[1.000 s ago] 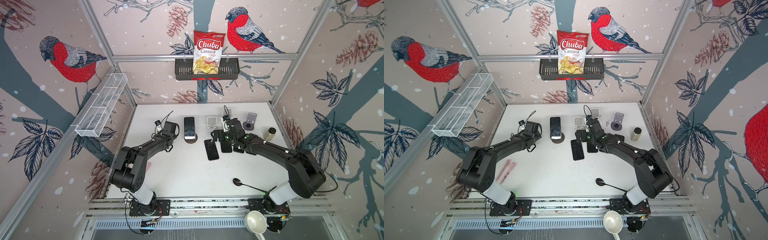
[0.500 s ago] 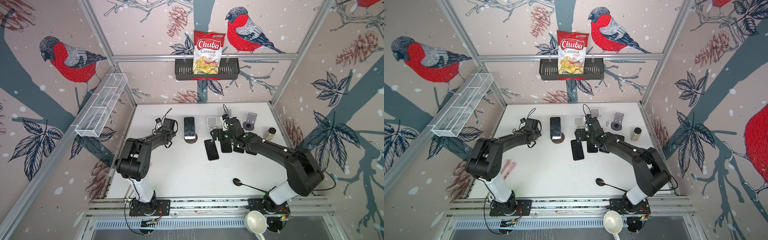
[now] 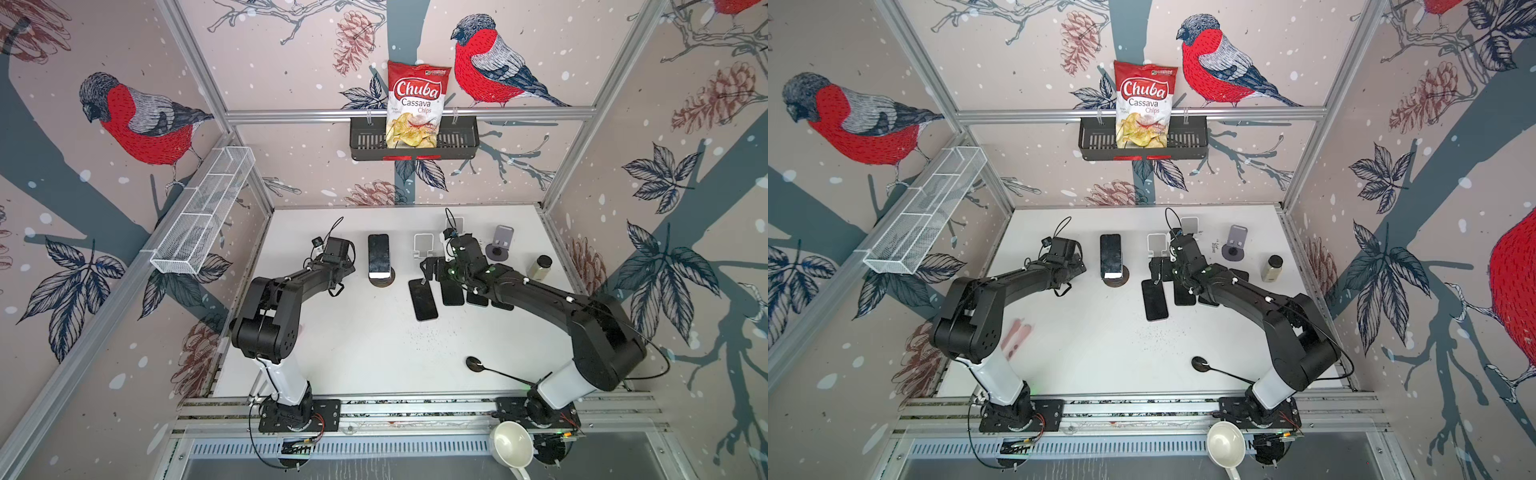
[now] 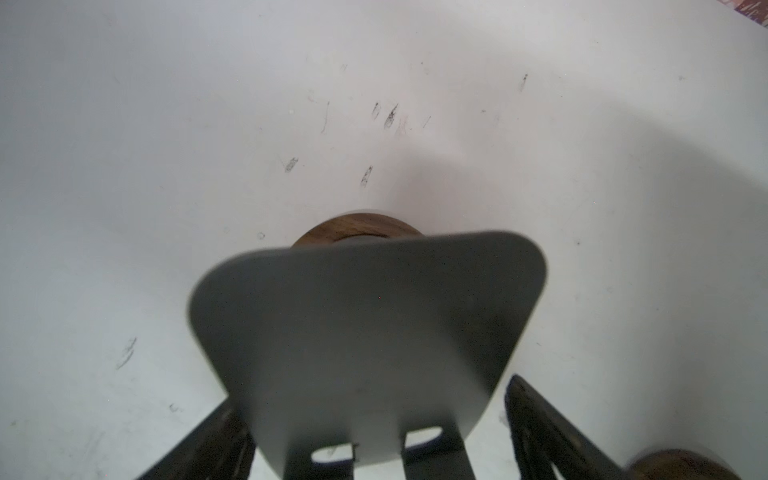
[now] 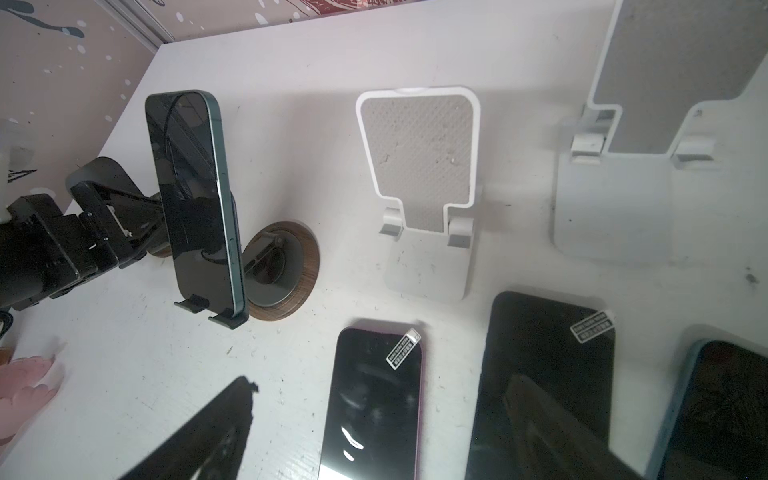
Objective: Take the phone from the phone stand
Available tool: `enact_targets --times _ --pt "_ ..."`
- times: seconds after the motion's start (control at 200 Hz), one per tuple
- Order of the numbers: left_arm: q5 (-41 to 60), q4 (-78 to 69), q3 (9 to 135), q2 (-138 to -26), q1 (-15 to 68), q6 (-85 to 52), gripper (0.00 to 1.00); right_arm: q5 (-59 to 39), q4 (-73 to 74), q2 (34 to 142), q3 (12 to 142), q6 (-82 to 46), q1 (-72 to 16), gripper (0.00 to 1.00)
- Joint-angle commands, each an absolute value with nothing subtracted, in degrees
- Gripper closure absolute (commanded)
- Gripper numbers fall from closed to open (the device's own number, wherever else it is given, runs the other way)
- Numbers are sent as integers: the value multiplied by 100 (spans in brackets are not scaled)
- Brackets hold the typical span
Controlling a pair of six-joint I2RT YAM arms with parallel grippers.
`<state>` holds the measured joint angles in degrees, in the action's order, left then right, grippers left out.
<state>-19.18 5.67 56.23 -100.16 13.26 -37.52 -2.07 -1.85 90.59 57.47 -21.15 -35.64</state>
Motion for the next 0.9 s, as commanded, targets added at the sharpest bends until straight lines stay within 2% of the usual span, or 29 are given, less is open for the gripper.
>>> enact_targets --times 0.0,0.691,0.896 --pt "-1843 563 5573 -9896 1327 -3628 4 -155 -228 9083 5809 -2127 -3577 3" --pt "-2070 680 5076 -8909 1762 -3390 3 -7 -369 9246 6108 -2188 -3758 3" --pt "-1824 515 4825 -8393 1826 -3381 3 91 -438 9281 6203 -2197 -3818 3"
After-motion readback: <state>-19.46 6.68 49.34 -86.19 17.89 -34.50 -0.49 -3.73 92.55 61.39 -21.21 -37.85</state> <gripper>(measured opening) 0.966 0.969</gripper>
